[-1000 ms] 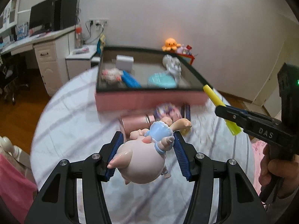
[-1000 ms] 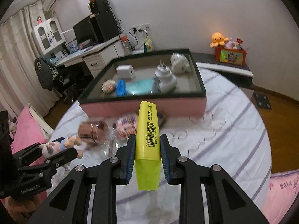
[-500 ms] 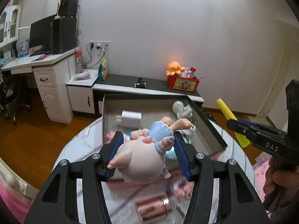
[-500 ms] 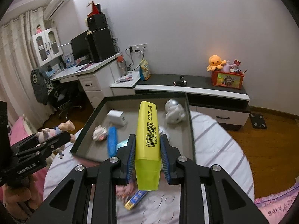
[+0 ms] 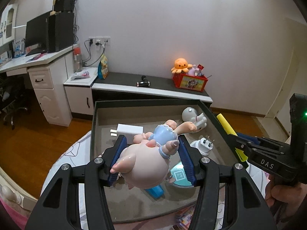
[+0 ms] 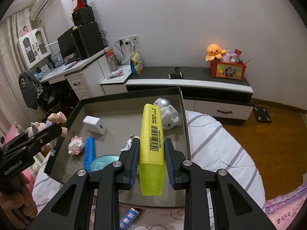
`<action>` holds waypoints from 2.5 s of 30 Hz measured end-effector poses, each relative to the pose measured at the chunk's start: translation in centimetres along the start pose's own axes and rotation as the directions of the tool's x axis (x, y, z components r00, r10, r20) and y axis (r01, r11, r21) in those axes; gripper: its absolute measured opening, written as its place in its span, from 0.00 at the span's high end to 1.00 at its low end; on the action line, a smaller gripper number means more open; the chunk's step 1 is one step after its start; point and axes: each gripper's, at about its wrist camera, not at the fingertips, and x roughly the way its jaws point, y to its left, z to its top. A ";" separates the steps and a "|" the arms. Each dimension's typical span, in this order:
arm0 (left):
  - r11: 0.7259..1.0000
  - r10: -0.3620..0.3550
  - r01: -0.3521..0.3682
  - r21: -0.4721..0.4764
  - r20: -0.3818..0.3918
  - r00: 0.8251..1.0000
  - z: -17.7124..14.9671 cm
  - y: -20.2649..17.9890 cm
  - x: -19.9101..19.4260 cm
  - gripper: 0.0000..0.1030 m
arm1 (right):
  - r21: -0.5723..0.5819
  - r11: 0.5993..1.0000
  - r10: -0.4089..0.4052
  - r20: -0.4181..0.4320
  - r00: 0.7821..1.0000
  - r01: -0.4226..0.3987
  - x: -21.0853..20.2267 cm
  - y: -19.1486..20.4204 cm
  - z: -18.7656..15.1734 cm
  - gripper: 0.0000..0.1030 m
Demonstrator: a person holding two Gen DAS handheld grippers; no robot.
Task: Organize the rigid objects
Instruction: 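Place doll in pink box with left gripper while right gripper places highlighter, then move both grippers back toward the copper cup and harmonica box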
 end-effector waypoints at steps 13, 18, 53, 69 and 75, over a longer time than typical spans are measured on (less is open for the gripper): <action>0.997 0.073 -0.072 -0.037 0.026 0.997 -0.6 1.1 -1.2 0.05 | 0.051 0.999 -0.014 0.001 1.000 0.014 0.2 -0.9 -0.9 0.19; 0.996 0.074 -0.072 -0.057 0.048 0.996 -1.4 1.5 -3.3 0.01 | 0.074 0.997 -0.039 0.005 0.999 0.038 -1.3 -0.7 -1.6 0.00; 0.992 0.088 -0.083 -0.095 0.045 0.995 -11.9 1.0 -17.1 0.00 | 0.066 0.996 -0.068 0.128 0.989 0.060 -16.3 3.9 -12.2 0.00; 0.993 0.083 -0.080 -0.081 0.036 0.996 -13.4 0.0 -18.5 0.00 | 0.057 0.997 -0.067 0.126 0.990 0.060 -17.4 4.2 -13.4 0.00; 0.994 0.082 -0.080 -0.078 0.026 0.996 -13.3 -0.1 -18.0 0.00 | 0.056 0.997 -0.066 0.118 0.991 0.060 -17.2 4.2 -13.5 0.00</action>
